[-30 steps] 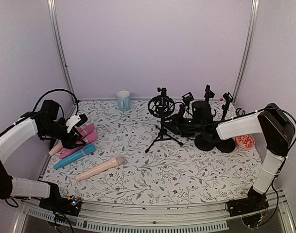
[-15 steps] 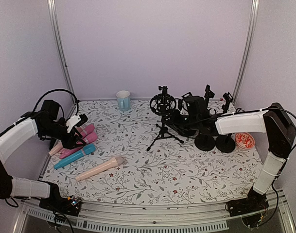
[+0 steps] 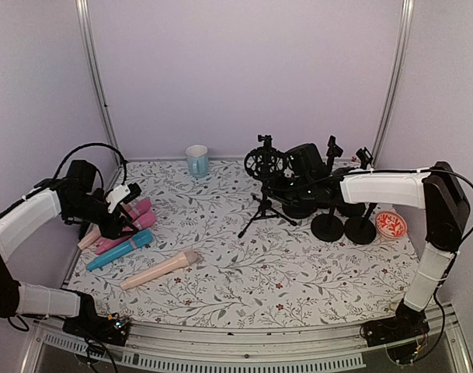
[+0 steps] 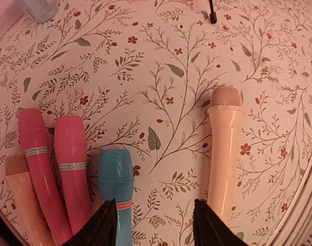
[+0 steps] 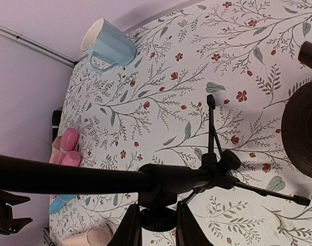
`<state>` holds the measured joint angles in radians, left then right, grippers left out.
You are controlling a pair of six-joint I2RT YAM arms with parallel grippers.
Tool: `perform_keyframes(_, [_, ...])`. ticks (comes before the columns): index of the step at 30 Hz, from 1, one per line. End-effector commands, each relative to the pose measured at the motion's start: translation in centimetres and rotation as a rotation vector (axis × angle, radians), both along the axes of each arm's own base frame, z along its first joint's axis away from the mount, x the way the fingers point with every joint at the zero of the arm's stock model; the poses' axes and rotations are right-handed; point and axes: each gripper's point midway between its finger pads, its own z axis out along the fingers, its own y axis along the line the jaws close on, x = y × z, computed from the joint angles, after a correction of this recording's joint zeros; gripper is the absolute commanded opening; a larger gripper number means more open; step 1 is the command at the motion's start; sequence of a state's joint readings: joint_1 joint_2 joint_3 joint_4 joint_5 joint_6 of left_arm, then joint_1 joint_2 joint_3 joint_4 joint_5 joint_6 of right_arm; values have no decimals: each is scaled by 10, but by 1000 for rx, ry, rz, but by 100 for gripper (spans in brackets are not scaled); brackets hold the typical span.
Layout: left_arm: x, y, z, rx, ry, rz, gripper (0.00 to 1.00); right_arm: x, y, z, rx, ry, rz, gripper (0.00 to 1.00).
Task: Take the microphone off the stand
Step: Unscrew the knob on the stand of the microphone stand.
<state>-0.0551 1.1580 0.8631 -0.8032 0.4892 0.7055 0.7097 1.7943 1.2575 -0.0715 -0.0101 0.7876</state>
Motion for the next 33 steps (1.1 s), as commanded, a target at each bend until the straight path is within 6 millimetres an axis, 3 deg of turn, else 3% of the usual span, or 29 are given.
perform_keyframes(1, [1, -4, 6, -9, 0, -9, 53, -6, 14, 25, 70, -30, 73, 12])
perform_keyframes(4, [1, -4, 6, -6, 1, -9, 53, -14, 28, 51, 169, -59, 156, 34])
perform_keyframes(6, [0, -4, 6, -4, 3, -10, 53, -21, 34, 68, 225, -80, 205, 43])
perform_keyframes(9, [0, -4, 7, -6, -1, -14, 52, -30, 37, 85, 306, -85, 269, 46])
perform_keyframes(13, [0, -7, 10, -17, -2, -17, 52, -33, 29, 91, 336, -65, 267, 49])
perform_keyframes(19, [0, -10, 12, -28, -2, -26, 52, -42, 4, 42, 364, 70, 218, 52])
perform_keyframes(24, [1, -11, 11, -27, 2, -25, 53, -48, 15, 31, 471, 135, 245, 53])
perform_keyframes(33, [1, -12, 13, -21, -1, -26, 53, -37, 23, 18, 503, 165, 219, 52])
